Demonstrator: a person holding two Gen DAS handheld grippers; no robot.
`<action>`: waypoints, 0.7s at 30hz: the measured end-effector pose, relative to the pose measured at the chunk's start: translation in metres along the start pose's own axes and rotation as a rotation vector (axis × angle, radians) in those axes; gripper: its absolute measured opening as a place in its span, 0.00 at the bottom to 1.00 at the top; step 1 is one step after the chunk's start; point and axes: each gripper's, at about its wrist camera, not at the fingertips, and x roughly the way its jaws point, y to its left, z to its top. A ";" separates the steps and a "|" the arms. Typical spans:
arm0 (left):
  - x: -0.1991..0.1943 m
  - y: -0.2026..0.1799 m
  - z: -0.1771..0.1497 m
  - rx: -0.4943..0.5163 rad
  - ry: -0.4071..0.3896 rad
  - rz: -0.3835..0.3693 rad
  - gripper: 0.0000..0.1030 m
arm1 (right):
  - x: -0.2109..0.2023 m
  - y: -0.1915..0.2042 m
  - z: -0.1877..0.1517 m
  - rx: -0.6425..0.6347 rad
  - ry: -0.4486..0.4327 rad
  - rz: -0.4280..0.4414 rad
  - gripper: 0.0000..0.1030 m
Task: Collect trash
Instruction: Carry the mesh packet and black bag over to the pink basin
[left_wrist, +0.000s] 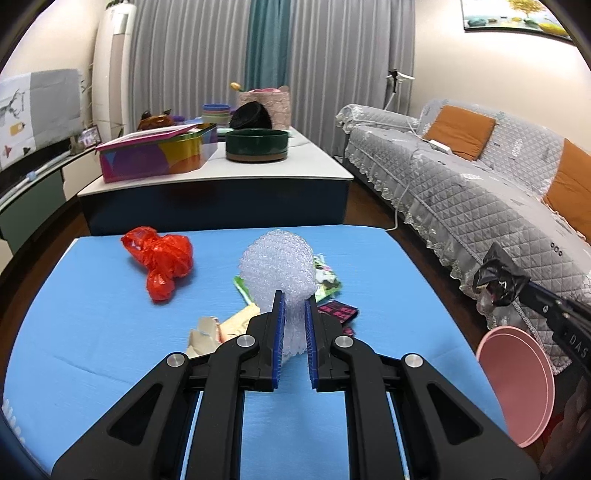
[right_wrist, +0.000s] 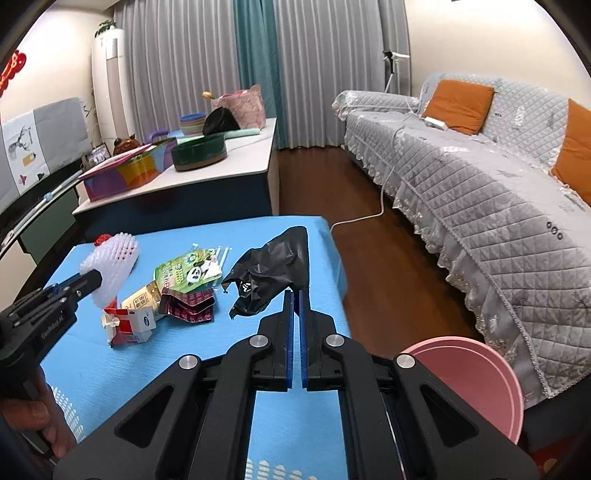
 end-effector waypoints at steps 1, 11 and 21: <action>-0.002 -0.004 0.000 0.007 -0.003 -0.005 0.10 | -0.004 -0.003 0.000 0.003 -0.004 -0.005 0.03; -0.013 -0.040 -0.001 0.048 -0.022 -0.057 0.10 | -0.035 -0.036 0.000 0.033 -0.038 -0.061 0.03; -0.016 -0.070 -0.002 0.080 -0.024 -0.105 0.10 | -0.050 -0.063 -0.003 0.062 -0.050 -0.109 0.03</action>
